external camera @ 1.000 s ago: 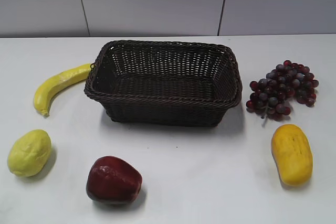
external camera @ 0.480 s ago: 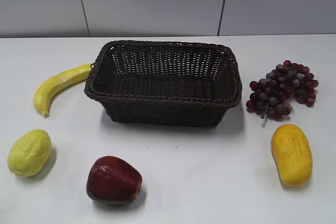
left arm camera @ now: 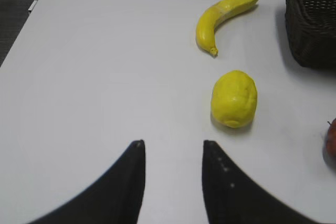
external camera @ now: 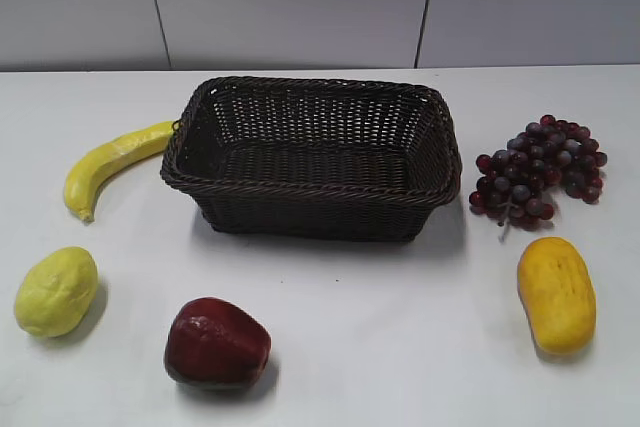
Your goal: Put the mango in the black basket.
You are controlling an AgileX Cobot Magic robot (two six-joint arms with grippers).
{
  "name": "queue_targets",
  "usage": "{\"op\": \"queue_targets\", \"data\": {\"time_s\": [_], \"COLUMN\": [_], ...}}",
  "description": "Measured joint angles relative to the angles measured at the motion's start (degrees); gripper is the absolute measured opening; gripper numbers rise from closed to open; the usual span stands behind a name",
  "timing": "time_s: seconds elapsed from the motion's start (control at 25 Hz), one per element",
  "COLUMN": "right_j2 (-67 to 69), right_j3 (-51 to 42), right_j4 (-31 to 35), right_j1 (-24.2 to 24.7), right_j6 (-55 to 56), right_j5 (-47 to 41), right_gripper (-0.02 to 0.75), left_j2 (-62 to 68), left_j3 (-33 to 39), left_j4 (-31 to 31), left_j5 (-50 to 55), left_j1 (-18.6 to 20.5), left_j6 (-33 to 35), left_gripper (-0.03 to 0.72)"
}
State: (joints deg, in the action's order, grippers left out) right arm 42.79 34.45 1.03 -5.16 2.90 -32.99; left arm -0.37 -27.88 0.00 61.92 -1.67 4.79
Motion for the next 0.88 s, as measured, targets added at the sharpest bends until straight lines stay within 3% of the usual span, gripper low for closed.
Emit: {"op": "queue_targets", "data": {"time_s": [0.4, 0.88], "right_j2": [30.47, 50.76], "right_j3": [9.83, 11.06], "right_j4": [5.26, 13.44], "right_j1": [-0.7, -0.75], "right_j6": [-3.86, -11.68], "right_j5": [-5.57, -3.16], "right_gripper": [0.628, 0.664], "left_j2": [0.0, 0.0], "left_j3": [0.0, 0.0], "left_j4": [0.0, 0.0], "left_j5": [0.0, 0.0], "left_j1": [0.0, 0.0], "left_j6": [0.0, 0.0], "left_gripper": [0.272, 0.272]}}
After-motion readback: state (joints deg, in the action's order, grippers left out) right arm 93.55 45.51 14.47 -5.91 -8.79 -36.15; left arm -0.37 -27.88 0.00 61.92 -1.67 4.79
